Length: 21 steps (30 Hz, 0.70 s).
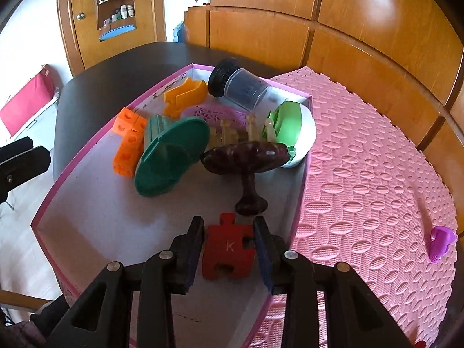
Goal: Organize rigid objects
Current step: 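Carry the red K block into the tray and open the right tool, then reach the left tool to the red cylinder on the mat and grasp it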
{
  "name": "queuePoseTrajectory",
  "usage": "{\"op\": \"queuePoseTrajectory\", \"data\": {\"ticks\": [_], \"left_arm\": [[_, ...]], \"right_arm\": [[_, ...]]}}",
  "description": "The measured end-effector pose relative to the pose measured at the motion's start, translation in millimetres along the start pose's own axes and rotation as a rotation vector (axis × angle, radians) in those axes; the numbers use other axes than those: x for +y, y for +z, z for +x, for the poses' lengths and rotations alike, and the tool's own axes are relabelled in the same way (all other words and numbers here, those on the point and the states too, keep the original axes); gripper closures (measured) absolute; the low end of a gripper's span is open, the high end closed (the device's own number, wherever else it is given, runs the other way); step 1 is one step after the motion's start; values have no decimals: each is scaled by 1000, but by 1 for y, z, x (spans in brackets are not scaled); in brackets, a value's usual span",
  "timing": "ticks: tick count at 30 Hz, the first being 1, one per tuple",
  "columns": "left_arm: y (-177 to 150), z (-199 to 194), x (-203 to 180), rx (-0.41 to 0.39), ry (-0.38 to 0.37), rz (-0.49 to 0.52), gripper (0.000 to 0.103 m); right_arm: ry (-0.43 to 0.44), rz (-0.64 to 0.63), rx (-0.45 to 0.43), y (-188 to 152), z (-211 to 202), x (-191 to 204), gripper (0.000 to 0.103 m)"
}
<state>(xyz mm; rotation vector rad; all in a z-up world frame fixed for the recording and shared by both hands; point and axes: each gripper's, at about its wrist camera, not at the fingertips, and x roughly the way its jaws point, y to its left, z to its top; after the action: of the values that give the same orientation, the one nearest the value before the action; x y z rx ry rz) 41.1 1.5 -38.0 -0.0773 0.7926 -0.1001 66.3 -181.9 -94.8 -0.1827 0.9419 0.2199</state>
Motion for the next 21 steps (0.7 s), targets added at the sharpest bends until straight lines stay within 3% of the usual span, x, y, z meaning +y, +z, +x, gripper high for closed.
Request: {"op": "queuePoseTrajectory", "data": {"ticks": [10, 21], "left_arm": [[-2, -2, -7, 2, -6, 20, 30], [-2, -7, -11, -4, -20, 27, 30]], "right_arm": [[47, 56, 10, 1, -4, -1, 63], [43, 116, -52, 1, -26, -8, 62]]}}
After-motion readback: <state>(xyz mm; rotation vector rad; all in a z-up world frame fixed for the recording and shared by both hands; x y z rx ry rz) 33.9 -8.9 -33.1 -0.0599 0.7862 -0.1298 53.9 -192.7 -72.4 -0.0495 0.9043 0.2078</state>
